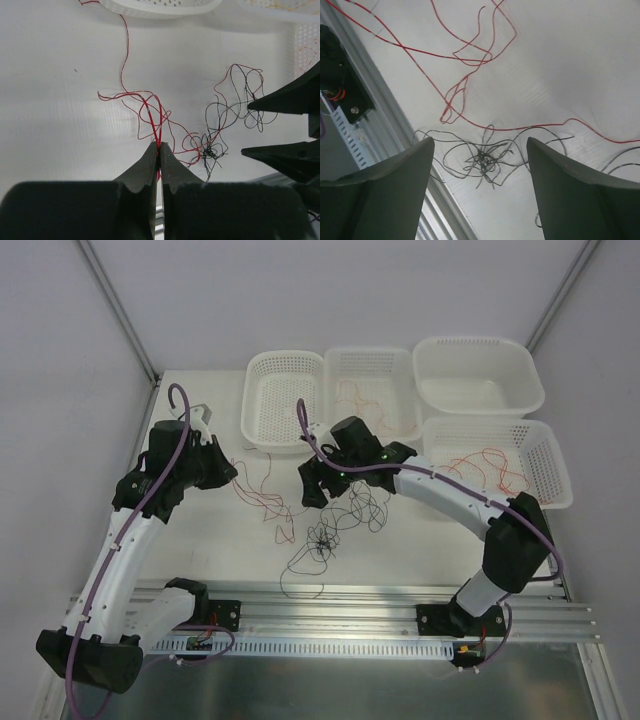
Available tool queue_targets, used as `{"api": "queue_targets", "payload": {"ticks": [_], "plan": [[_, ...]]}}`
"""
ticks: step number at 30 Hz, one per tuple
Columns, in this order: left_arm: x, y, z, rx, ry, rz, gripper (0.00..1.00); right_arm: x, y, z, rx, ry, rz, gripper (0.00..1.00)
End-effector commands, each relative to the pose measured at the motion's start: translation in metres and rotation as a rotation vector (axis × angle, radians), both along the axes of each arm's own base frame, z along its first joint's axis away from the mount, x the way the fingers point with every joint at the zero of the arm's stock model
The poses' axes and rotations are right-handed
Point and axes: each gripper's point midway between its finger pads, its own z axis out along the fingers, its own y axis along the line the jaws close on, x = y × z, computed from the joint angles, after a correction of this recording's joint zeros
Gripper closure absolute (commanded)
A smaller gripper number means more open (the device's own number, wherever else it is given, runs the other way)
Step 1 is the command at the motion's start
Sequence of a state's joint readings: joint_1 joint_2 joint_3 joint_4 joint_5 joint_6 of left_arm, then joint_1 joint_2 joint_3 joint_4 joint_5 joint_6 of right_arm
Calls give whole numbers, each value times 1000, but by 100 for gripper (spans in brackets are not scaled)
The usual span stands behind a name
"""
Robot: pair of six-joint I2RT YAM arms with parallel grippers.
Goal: Untangle the cables
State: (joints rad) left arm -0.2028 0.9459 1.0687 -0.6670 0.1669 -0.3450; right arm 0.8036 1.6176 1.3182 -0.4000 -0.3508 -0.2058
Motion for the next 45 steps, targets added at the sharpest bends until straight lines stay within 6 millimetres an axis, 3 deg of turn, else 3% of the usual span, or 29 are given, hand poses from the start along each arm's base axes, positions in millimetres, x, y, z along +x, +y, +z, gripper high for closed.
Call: {"api": "queue_targets", "payload": {"ticks": [1,3,5,6,9,11,16,21,24,26,27,29,32,33,36,37,40,41,42,45], "plan": [[2,-4,10,-71,-23,47,100,-19,25,16,122,44,-33,22],[3,-6,9,-95,-11,60,100,-28,26,22,159,22,-108,23],[3,-8,8,-103,-5,61,100,-36,25,7,199,66,-202,23],[3,-8,7,-103,-2,62,100,-44,28,11,230,75,-210,23],[1,-8,3,-103,8,67,100,-56,39,-4,252,88,-237,23],[0,-8,2,-105,9,70,100,-54,45,-16,239,90,-268,23],[-2,-7,3,-115,4,82,100,-40,66,-24,304,83,-300,24],[-2,-7,7,-123,-5,91,100,-29,76,-52,254,92,-332,26],[0,-7,9,-126,-9,97,100,-34,75,-64,247,112,-319,38],[3,-4,8,-114,-13,112,100,-37,71,-65,239,105,-305,63],[4,-2,8,-105,-18,117,100,-39,64,-65,217,100,-302,85],[10,6,6,-64,-28,150,100,-38,51,-62,181,58,-288,99],[18,17,3,-8,-32,193,100,-41,22,-55,120,16,-255,99],[23,28,2,34,-44,240,100,-46,7,-62,63,29,-252,99],[34,45,-1,116,-42,307,100,-50,-35,-55,5,17,-258,99],[38,49,-4,134,-32,322,100,-51,-45,-40,26,-2,-259,99],[47,64,-7,191,-24,384,100,-52,-82,-30,-17,-16,-276,99],[49,68,-8,207,-21,393,100,-51,-92,-12,7,-56,-278,99],[50,71,-7,216,-21,406,100,-49,-110,-12,-30,-57,-306,99],[56,81,-7,242,-16,438,100,-41,-145,20,-10,-117,-386,99]]}}
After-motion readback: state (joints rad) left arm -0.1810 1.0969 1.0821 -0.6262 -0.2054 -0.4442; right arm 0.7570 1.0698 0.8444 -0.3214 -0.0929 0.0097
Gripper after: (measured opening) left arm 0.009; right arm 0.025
